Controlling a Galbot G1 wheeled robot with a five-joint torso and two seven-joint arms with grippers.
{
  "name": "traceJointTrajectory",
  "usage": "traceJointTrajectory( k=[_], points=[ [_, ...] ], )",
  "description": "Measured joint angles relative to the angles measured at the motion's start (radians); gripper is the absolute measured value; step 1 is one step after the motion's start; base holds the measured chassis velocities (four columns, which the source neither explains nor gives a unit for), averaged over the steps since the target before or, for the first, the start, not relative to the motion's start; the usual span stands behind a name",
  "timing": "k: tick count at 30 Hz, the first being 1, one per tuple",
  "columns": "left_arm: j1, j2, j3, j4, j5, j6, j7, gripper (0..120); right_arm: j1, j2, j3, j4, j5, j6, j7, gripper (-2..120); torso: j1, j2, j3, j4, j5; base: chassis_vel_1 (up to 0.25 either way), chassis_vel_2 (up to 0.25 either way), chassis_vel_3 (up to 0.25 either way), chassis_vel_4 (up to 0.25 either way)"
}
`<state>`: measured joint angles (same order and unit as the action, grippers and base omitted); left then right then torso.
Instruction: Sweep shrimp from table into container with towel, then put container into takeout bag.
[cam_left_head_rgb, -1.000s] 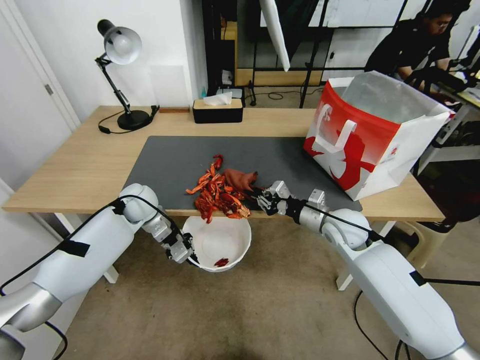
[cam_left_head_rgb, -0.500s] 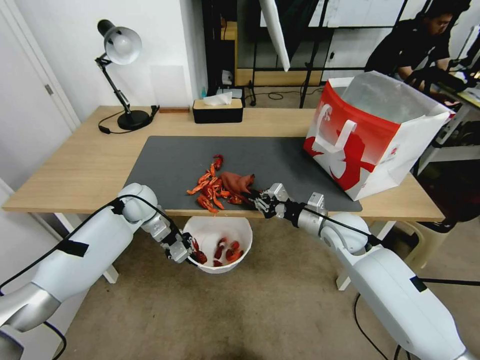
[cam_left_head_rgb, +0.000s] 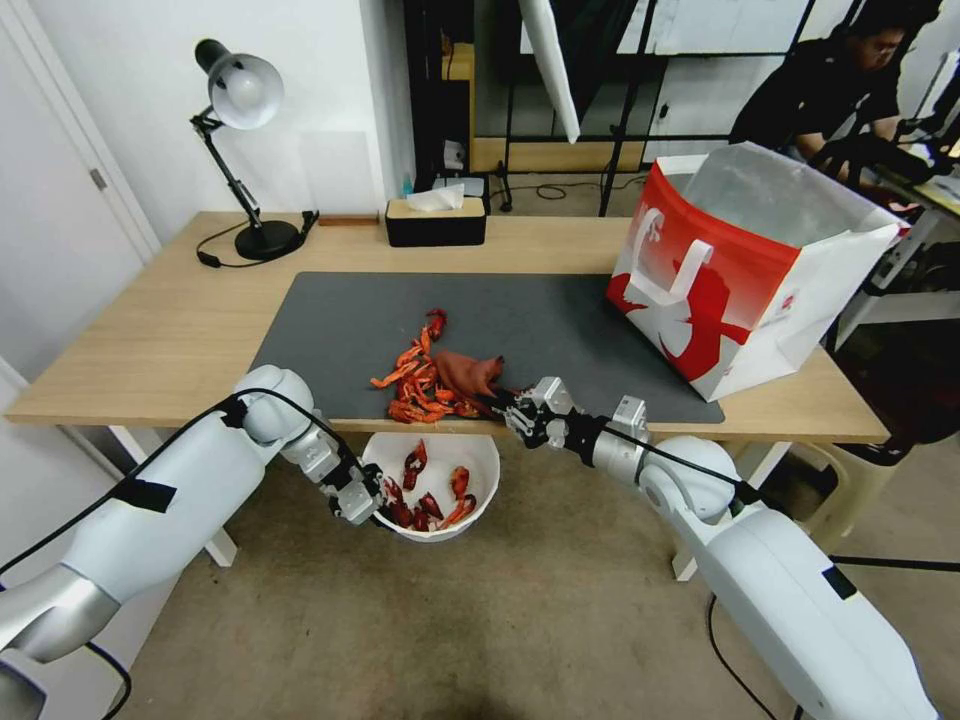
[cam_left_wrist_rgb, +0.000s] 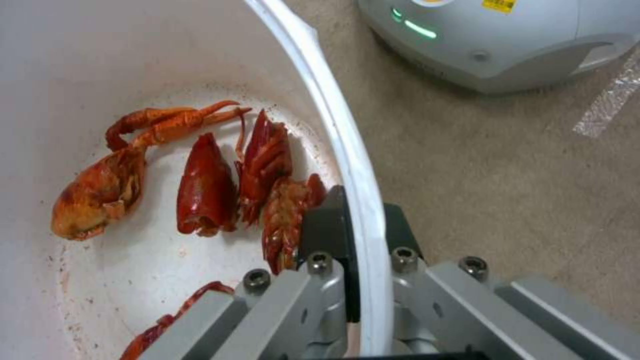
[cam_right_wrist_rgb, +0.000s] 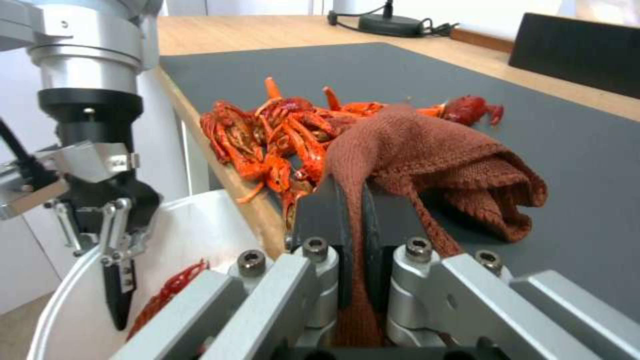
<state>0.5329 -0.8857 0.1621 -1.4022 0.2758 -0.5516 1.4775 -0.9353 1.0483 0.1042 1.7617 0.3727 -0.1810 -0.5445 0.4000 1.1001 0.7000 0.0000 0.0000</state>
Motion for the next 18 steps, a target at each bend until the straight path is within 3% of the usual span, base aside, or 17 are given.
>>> traceJointTrajectory(
  k=[18],
  points=[
    [-0.006,0.001,0.001,0.004,0.000,-0.002,-0.001,0,-0.052,-0.006,0.021,0.049,-0.005,0.005,-0.004,2,0.000,0.000,0.000,0.0000,0.0000,0.000,0.000,0.000,0.000]
  ],
)
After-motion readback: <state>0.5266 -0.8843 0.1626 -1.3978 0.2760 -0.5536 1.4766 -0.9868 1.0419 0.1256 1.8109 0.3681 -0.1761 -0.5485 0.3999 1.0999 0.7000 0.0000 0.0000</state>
